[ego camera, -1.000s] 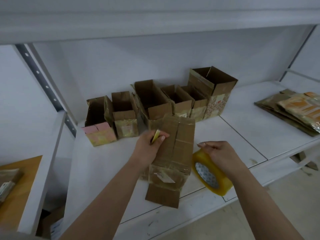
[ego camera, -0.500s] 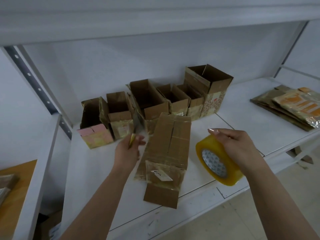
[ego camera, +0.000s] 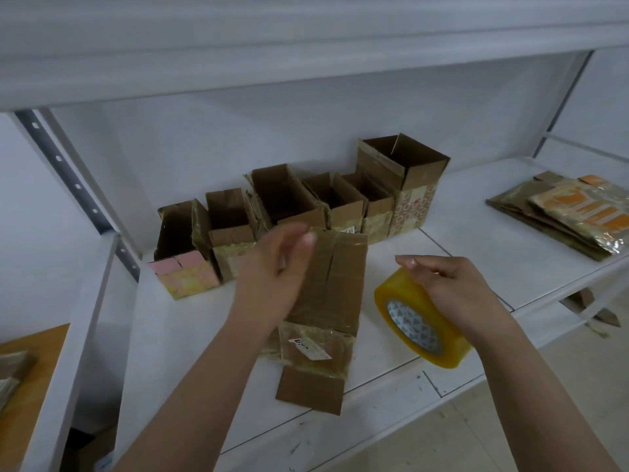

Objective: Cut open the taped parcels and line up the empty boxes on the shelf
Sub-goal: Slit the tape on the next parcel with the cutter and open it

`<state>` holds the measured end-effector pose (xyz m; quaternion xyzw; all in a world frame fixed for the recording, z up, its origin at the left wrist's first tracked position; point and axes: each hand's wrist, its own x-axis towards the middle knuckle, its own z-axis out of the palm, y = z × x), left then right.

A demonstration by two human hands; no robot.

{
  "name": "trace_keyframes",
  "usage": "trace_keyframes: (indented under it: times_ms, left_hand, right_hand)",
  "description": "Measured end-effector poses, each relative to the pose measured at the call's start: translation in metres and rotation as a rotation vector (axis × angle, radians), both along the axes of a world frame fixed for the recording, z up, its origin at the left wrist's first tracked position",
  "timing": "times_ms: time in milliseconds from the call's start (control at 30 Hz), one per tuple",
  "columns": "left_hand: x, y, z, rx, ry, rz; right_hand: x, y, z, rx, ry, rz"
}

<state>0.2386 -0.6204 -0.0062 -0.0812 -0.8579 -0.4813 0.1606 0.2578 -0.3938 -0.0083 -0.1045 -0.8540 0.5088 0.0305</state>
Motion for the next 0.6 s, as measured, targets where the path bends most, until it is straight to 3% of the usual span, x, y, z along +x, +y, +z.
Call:
trace_keyframes:
  times_ms: [100, 167, 233, 433, 600]
  left_hand:
    - [-0.001, 0.045, 0.025, -0.054, -0.213, -0.259]
    - [-0.003, 0.068, 0.023, -0.146, -0.250, -0.305]
    - [-0.002, 0.083, 0.017, -0.184, -0.211, -0.291]
    - [-0.002, 0.103, 0.004, -0.054, -0.106, -0.328]
    - [-0.008, 0.101, 0.000, -0.050, -0.055, -0.314]
  right_hand:
    - [0.007, 0.000, 0.008, -0.003, 0.024, 0.032]
    - [0.014, -0.001, 0.013, 0.001, 0.052, 0.058]
    - [0.021, 0.000, 0.016, 0.011, 0.056, 0.067]
    - [0.029, 0.011, 0.013, -0.087, 0.056, 0.037]
    - [0.033, 0.022, 0.020, -0.276, -0.162, 0.038]
